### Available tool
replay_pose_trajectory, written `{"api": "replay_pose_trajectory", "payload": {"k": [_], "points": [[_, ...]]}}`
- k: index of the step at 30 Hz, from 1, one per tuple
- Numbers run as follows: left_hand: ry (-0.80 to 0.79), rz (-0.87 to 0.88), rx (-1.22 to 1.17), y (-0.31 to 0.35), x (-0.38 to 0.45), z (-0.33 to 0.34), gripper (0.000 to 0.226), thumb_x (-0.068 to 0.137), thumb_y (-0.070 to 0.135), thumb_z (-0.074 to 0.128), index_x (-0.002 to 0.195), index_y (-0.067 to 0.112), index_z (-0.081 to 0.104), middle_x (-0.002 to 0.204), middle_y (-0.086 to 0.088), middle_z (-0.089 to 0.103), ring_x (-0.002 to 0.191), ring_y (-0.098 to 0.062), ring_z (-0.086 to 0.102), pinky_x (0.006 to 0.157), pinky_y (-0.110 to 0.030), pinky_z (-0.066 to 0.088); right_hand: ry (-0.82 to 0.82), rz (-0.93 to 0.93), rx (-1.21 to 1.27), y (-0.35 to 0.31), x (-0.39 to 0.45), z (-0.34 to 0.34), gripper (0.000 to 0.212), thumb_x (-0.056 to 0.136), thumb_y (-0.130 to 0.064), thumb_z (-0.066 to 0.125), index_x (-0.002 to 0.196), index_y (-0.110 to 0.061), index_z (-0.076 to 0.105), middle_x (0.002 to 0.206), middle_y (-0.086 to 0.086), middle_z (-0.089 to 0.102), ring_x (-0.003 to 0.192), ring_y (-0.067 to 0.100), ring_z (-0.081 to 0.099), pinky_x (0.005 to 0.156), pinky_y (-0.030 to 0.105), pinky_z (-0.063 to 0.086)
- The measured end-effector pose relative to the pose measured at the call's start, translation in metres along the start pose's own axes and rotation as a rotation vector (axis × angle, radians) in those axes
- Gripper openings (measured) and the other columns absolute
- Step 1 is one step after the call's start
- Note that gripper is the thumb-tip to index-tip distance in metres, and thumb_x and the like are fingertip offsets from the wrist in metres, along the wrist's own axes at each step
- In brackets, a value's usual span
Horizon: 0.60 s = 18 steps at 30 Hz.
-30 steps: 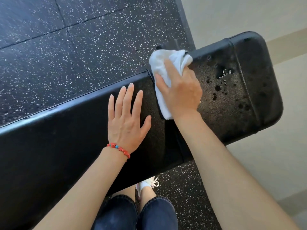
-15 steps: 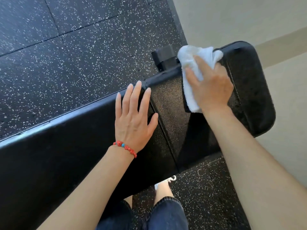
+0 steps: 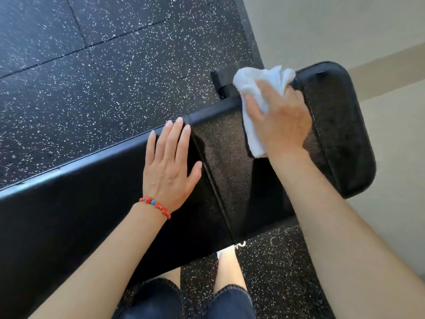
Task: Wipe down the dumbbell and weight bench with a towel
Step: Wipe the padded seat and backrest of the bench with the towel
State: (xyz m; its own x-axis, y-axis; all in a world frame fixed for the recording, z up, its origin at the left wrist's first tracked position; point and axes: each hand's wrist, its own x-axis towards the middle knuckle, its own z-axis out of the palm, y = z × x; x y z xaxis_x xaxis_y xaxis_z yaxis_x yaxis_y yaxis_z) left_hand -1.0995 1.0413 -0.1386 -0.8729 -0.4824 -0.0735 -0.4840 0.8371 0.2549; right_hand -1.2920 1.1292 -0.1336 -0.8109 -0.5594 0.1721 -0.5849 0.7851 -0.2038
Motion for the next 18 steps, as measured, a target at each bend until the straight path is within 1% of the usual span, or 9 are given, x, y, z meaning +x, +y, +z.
{"api": "replay_pose_trajectory", "payload": {"k": [1, 2, 4, 6, 8, 11, 14, 16, 18], "points": [[-0.002, -0.003, 0.003, 0.000, 0.000, 0.000, 0.061, 0.088, 0.033, 0.041, 0.136, -0.003, 0.039, 0.144, -0.021, 0.038, 0.135, -0.035, 0.031, 0.112, -0.053, 0.019, 0.001, 0.031, 0.002, -0.004, -0.005, 0.002, 0.030, 0.082, -0.041, 0.064, 0.096, -0.015, 0.071, 0.069, 0.018, 0.059, 0.062, 0.032, 0.056, 0.048, 0.030, 0.039], [-0.001, -0.005, 0.007, 0.001, 0.000, -0.001, 0.060, 0.088, 0.033, 0.041, 0.136, -0.003, 0.039, 0.143, -0.021, 0.038, 0.135, -0.035, 0.031, 0.112, -0.053, 0.019, 0.004, 0.010, -0.015, -0.010, -0.011, 0.005, 0.030, 0.081, -0.040, 0.064, 0.096, -0.016, 0.071, 0.069, 0.017, 0.059, 0.061, 0.031, 0.056, 0.048, 0.029, 0.038], [0.001, -0.012, 0.007, 0.002, 0.000, -0.001, 0.060, 0.088, 0.033, 0.041, 0.135, -0.004, 0.040, 0.143, -0.021, 0.038, 0.135, -0.035, 0.031, 0.112, -0.052, 0.018, -0.005, -0.123, -0.042, -0.023, -0.026, 0.007, 0.031, 0.084, -0.042, 0.060, 0.097, -0.016, 0.071, 0.066, 0.014, 0.058, 0.057, 0.027, 0.054, 0.046, 0.028, 0.038], [0.009, -0.023, -0.003, 0.004, 0.001, -0.001, 0.060, 0.089, 0.033, 0.040, 0.135, -0.005, 0.040, 0.143, -0.022, 0.037, 0.135, -0.036, 0.031, 0.112, -0.051, 0.017, -0.016, -0.255, -0.020, -0.021, -0.031, 0.007, 0.034, 0.086, -0.045, 0.055, 0.101, -0.017, 0.070, 0.066, 0.012, 0.058, 0.056, 0.025, 0.053, 0.046, 0.029, 0.040], [0.023, -0.018, -0.002, 0.009, 0.004, -0.002, 0.060, 0.090, 0.035, 0.041, 0.135, -0.004, 0.039, 0.143, -0.023, 0.037, 0.135, -0.037, 0.030, 0.113, -0.051, 0.016, 0.013, -0.296, -0.028, -0.001, -0.024, 0.006, 0.037, 0.088, -0.048, 0.052, 0.103, -0.019, 0.070, 0.066, 0.012, 0.058, 0.056, 0.025, 0.053, 0.045, 0.028, 0.039], [0.033, 0.029, -0.014, 0.022, 0.012, -0.001, 0.061, 0.089, 0.037, 0.042, 0.137, -0.002, 0.039, 0.144, -0.022, 0.035, 0.135, -0.035, 0.028, 0.113, -0.050, 0.015, 0.082, -0.179, -0.098, 0.033, -0.014, 0.000, 0.037, 0.087, -0.047, 0.053, 0.107, -0.020, 0.069, 0.066, 0.013, 0.057, 0.056, 0.026, 0.054, 0.046, 0.025, 0.034], [0.012, 0.074, -0.019, 0.033, 0.019, 0.004, 0.061, 0.089, 0.038, 0.041, 0.137, 0.001, 0.039, 0.146, -0.021, 0.034, 0.136, -0.034, 0.027, 0.113, -0.050, 0.015, 0.118, -0.025, -0.088, 0.035, -0.019, 0.001, 0.037, 0.085, -0.045, 0.055, 0.110, -0.022, 0.067, 0.068, 0.013, 0.057, 0.058, 0.026, 0.053, 0.049, 0.024, 0.032], [-0.007, 0.081, -0.004, 0.036, 0.020, 0.006, 0.061, 0.088, 0.038, 0.041, 0.137, 0.001, 0.040, 0.145, -0.021, 0.035, 0.136, -0.035, 0.028, 0.112, -0.051, 0.015, 0.118, 0.002, -0.062, 0.025, -0.035, 0.004, 0.037, 0.086, -0.045, 0.053, 0.113, -0.022, 0.066, 0.071, 0.013, 0.058, 0.058, 0.024, 0.053, 0.048, 0.025, 0.037], [-0.018, 0.080, 0.010, 0.037, 0.020, 0.007, 0.062, 0.088, 0.038, 0.041, 0.138, 0.001, 0.039, 0.146, -0.021, 0.034, 0.136, -0.036, 0.029, 0.112, -0.051, 0.015, 0.092, -0.033, -0.042, 0.022, -0.065, -0.001, 0.037, 0.088, -0.045, 0.052, 0.113, -0.021, 0.065, 0.068, 0.012, 0.055, 0.056, 0.023, 0.050, 0.047, 0.027, 0.041]]}}
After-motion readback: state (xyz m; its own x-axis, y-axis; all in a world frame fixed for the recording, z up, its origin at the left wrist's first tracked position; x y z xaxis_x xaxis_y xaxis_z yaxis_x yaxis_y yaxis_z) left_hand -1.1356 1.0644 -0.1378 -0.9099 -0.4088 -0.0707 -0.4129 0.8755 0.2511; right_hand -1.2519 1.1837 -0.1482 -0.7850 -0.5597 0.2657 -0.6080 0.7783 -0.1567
